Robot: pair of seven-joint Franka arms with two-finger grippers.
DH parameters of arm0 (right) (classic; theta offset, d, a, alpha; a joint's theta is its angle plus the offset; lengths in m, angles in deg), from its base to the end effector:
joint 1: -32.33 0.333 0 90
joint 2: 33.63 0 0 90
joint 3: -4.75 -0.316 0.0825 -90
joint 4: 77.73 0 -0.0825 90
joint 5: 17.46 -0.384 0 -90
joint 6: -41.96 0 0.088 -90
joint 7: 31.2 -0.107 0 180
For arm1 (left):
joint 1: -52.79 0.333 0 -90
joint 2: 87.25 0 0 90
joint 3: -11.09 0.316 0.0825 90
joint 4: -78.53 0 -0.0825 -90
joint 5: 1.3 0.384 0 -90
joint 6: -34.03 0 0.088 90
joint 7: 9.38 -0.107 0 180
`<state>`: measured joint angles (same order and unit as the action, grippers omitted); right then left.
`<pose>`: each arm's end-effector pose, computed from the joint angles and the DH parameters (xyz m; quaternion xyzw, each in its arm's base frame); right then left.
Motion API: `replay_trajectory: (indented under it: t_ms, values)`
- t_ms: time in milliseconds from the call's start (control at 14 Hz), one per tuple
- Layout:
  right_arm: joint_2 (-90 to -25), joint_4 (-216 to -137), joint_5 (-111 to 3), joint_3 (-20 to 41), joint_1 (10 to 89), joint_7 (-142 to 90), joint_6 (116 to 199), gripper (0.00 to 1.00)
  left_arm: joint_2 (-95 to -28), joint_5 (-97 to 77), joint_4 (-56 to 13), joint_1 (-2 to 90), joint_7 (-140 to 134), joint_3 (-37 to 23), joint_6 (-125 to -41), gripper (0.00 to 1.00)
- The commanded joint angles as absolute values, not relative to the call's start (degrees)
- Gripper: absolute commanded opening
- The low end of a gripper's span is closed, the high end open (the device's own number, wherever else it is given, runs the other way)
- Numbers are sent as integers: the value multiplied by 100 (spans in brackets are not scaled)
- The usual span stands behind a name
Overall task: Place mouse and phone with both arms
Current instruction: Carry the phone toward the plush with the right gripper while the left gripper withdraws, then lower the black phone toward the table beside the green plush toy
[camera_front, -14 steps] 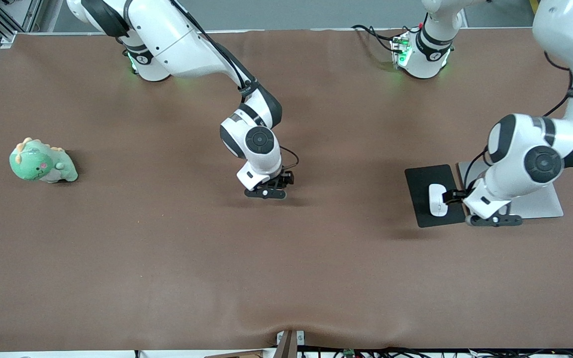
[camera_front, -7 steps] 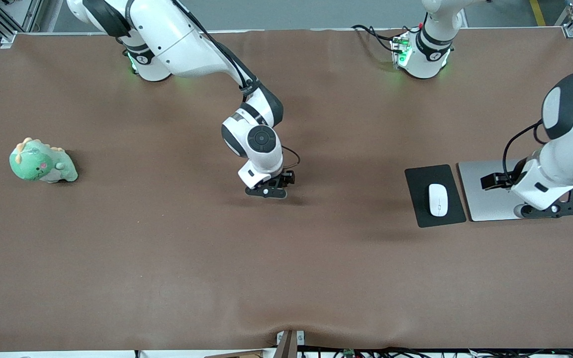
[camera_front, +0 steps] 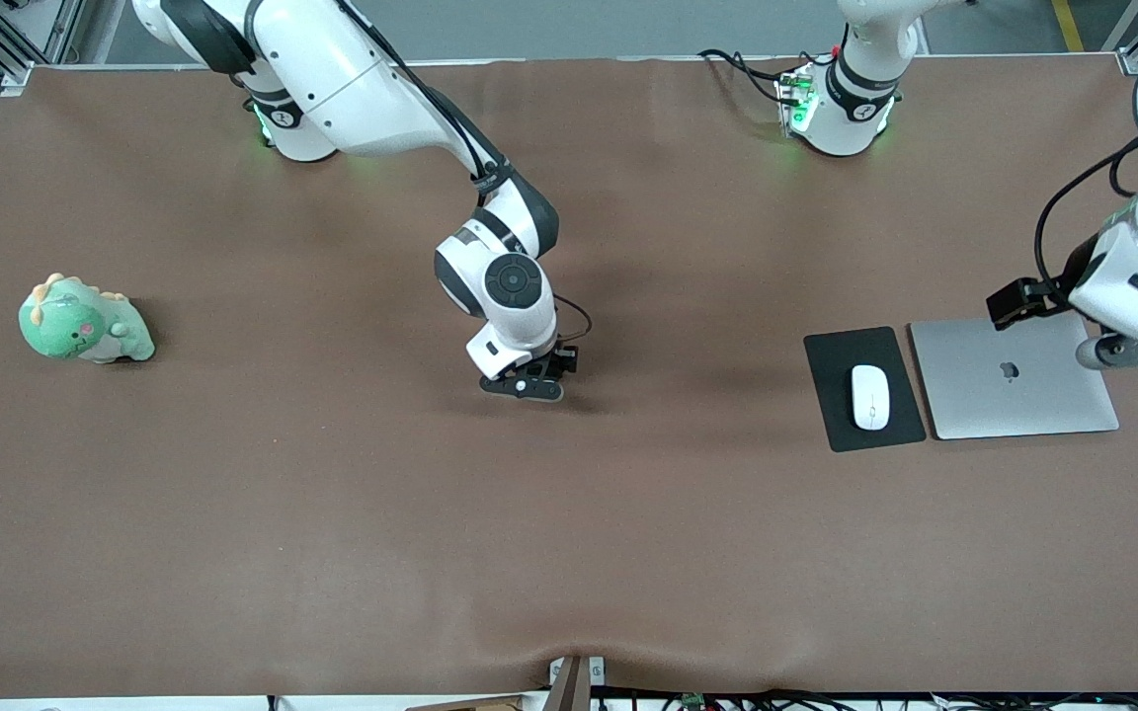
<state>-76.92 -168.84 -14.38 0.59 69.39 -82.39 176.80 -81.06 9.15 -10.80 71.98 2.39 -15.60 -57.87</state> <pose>0.5298 0.4542 0.1915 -0.9969 0.0780 0.0006 0.0076 0.5838 -0.0444 0.5783 -0.9969 -0.0323 0.0142 0.0701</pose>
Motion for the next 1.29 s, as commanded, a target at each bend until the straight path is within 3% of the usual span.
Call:
replay_trajectory:
  t_ms: [0,500,1000,1214]
  values:
    - [-7092,-16905,-1368,-26,6347,-8087,17301,7,-8382,714,-1174,7257,257,-1580,-5685,100]
    - [-5905,-17009,-1377,-35,4230,-5927,15965,6,-8628,432,-1156,7257,248,-1554,-5474,100]
    - [-5605,-17923,-1368,-18,2760,-4063,16034,5,-8787,239,-1156,7248,283,-1563,-5474,100]
    - [-5622,-18520,-1368,-18,2303,-3290,16744,5,-8831,230,-1156,7248,301,-1563,-5474,100]
